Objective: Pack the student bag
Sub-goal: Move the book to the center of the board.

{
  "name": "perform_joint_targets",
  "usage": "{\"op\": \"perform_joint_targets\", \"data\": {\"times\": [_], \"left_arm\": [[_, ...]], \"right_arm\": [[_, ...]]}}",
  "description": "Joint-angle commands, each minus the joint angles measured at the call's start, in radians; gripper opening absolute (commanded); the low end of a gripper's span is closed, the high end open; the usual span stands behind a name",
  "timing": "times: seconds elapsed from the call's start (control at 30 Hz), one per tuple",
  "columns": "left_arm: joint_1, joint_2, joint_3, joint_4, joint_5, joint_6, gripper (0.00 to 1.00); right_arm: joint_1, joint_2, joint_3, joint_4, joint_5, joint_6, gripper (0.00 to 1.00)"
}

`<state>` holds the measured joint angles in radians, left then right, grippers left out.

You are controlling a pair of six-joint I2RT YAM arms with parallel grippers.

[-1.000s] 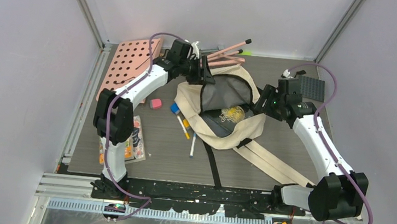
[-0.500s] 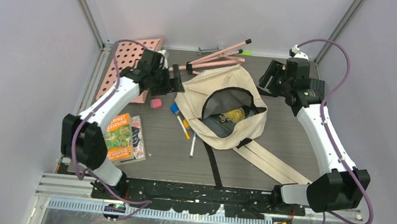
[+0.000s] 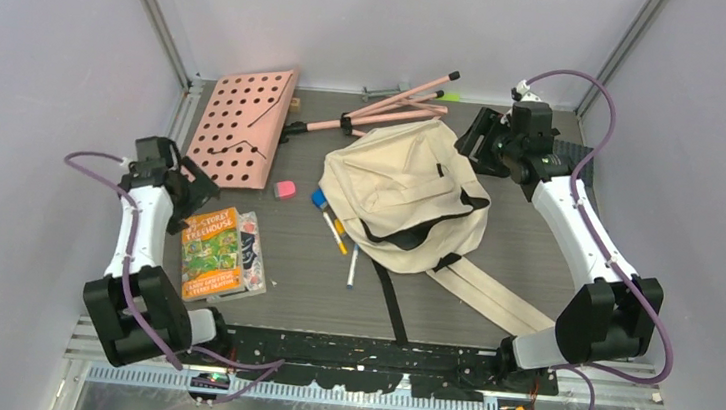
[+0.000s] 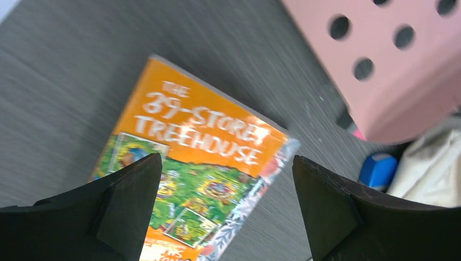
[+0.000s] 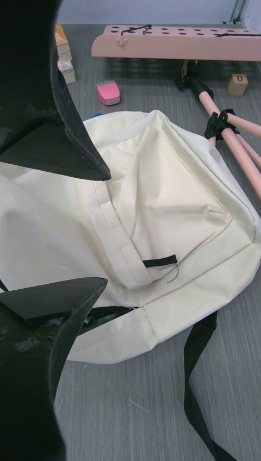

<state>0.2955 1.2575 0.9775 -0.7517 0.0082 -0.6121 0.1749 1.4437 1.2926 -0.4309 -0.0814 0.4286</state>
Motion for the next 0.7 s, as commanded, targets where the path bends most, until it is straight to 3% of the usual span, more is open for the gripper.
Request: {"op": "perform_joint_targets", "data": {"times": [0.0,0.1,0.27,0.5,0.67], "left_arm": [[0.145,-0.026,-0.036,0.016,-0.013,0.008,0.93],[0.223,-0.012,-0.069,0.033,0.026,0.002,0.94],[0.261,0.040,-0.109,0.073,0.022,0.008,0.93],[0.246,0.093,-0.154,0.149,0.114,-0.004,0.93],[0.154,0.096,-0.203,0.173,0.104,-0.054,0.92]], "right_arm": [[0.000,-0.001,0.044,0.057,-0.035,0.009,0.71],[0.000,-0.001,0.037,0.063,-0.053,0.010,0.71],[0.001,-0.014,0.017,0.075,-0.065,0.001,0.71],[0.001,-0.033,-0.018,0.094,-0.061,0.008,0.71],[0.001,-0.031,-0.011,0.091,-0.062,-0.011,0.71]]}}
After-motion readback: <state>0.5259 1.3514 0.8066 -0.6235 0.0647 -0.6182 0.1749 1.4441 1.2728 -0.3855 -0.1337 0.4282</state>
